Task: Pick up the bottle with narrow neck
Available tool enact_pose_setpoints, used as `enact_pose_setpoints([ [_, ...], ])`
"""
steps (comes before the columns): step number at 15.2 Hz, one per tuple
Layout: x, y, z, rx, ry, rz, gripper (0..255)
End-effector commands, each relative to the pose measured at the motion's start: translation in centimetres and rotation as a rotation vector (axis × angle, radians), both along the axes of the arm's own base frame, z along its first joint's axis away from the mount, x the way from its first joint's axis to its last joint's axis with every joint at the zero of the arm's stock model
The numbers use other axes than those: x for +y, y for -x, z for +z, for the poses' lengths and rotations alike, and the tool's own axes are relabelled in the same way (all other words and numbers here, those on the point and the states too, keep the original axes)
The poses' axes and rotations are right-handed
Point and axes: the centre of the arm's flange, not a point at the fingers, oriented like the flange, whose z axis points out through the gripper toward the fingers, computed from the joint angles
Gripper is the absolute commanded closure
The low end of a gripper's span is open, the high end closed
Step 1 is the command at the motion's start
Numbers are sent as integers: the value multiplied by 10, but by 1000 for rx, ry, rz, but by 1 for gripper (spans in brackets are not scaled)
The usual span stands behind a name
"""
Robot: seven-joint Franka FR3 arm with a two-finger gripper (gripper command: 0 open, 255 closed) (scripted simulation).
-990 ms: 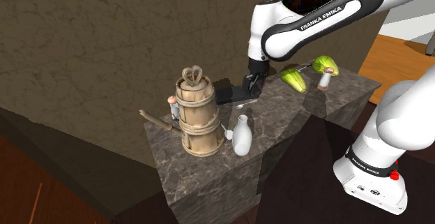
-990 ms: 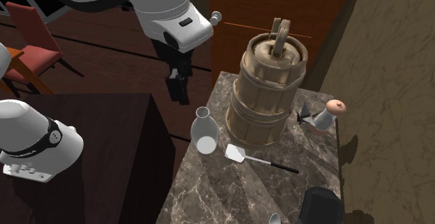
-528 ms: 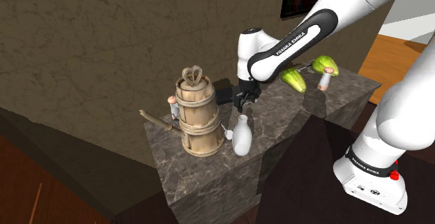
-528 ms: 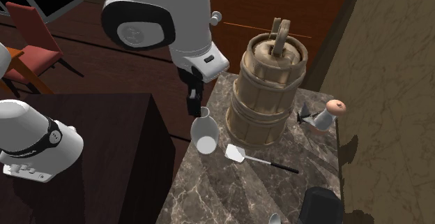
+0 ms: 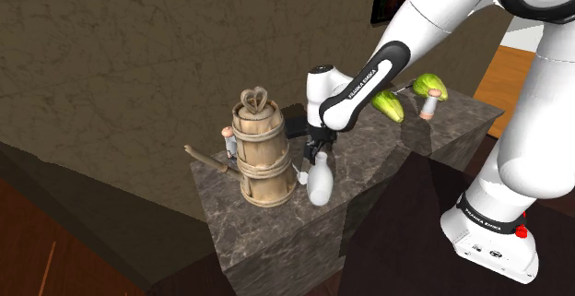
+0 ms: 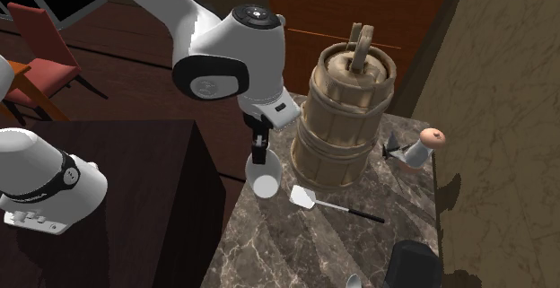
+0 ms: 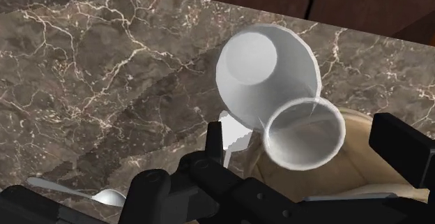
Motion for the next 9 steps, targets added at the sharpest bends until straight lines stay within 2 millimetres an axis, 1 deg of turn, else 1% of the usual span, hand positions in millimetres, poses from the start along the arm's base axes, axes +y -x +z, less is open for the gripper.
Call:
enact_pose_setpoints([
  [1,1,-1,-11,0,0,0,0],
  [3,1,-1,-21,0,0,0,0],
  [5,1,0,-24,0,0,0,0],
  [6,1,0,-24,0,0,0,255],
  [9,1,0,-23,0,0,0,255],
])
